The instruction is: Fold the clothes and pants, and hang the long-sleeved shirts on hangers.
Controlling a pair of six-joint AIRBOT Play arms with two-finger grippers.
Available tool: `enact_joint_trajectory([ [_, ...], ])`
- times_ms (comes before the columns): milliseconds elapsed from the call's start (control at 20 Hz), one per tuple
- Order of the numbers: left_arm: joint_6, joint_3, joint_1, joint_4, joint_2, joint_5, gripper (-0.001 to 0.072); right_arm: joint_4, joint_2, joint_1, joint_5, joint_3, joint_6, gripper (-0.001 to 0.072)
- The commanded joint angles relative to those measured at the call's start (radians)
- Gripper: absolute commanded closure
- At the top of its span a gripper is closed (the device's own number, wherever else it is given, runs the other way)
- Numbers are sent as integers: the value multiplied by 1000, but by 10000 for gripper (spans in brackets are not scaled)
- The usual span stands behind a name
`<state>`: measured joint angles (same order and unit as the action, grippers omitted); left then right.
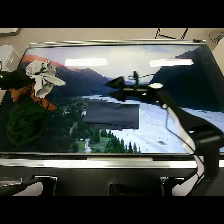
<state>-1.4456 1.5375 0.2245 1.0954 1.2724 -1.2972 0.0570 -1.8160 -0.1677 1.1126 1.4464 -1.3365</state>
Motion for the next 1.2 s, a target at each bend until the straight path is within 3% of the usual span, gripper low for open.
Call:
enact_joint_trajectory([
  [0,6,-35,5,12,-12,-5,689,534,98,231,192,0,-176,100],
  [100,6,-43,5,11,-12,-5,689,921,123,285,306,-14,-303,3],
  [150,6,-44,4,5,-12,-5,689,990,122,286,329,-38,-308,4],
  [400,6,-44,-2,-61,-12,-5,689,694,84,222,130,-218,-135,36],
  [650,6,-44,-2,-112,-12,0,689,646,5,167,106,-219,-110,53],
  [750,6,-44,-2,-113,-12,0,689,640,-9,158,101,-219,-109,212],
  [800,6,-44,-6,-112,-12,1,689,636,-9,157,93,-219,-104,391],
  [850,6,-44,-9,-112,-12,5,689,604,-7,157,100,-215,-66,621],
  [900,6,-44,-13,-112,-11,8,689,556,-4,165,121,-201,-21,672],
  [1000,6,-44,-25,-112,-10,7,689,473,13,195,188,-115,46,672],
  [1150,6,-45,-47,-111,-3,28,689,475,50,269,277,130,-24,672],
])
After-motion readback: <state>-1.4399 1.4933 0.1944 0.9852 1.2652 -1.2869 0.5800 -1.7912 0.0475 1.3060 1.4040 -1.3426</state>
